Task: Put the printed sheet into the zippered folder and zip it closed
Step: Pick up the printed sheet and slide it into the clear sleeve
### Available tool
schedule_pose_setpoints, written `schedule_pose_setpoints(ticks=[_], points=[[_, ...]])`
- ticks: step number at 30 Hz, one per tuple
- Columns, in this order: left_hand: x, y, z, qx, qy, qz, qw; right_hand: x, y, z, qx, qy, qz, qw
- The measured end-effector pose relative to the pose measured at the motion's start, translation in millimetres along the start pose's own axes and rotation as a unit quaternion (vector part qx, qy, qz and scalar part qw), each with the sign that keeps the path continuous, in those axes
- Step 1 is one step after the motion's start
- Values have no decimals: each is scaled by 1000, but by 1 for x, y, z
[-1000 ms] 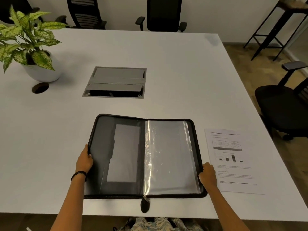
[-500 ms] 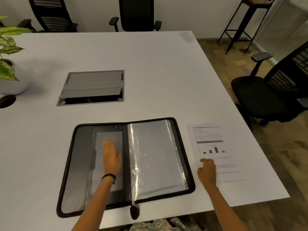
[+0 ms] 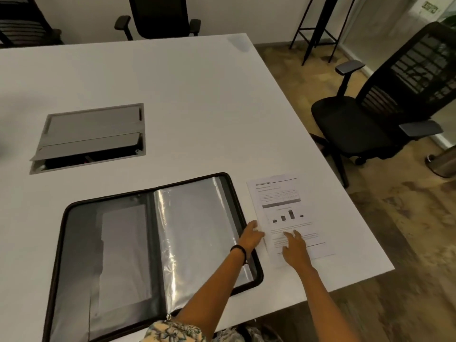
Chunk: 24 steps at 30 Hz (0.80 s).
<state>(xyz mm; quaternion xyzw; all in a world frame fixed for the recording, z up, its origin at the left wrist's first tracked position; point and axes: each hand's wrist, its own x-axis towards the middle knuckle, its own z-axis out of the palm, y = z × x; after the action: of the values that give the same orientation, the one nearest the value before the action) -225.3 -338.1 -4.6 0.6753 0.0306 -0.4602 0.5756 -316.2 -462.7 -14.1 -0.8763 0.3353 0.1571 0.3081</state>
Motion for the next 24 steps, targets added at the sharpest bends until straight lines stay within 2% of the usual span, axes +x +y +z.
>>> schedule_pose_setpoints(ticks=[3,7,13,17,20,24], points=[[9,-5,21,-37,61,29,997,3,1,-3,-34,-33,3,999],[20,-3,29,-70,123,24,990,5,2,-8,-73,-59,1,996],[36,-8,31,-16,116,13,993,4,1,-12,-95,-64,-5,993],[34,-10,44,36,140,46,988,2,6,-11,-80,-52,-12,995],[27,-6,43,50,144,84,985,5,9,-14,15,-17,-23,999],[21,4,25,70,115,159,978,16,8,-28,205,111,33,972]])
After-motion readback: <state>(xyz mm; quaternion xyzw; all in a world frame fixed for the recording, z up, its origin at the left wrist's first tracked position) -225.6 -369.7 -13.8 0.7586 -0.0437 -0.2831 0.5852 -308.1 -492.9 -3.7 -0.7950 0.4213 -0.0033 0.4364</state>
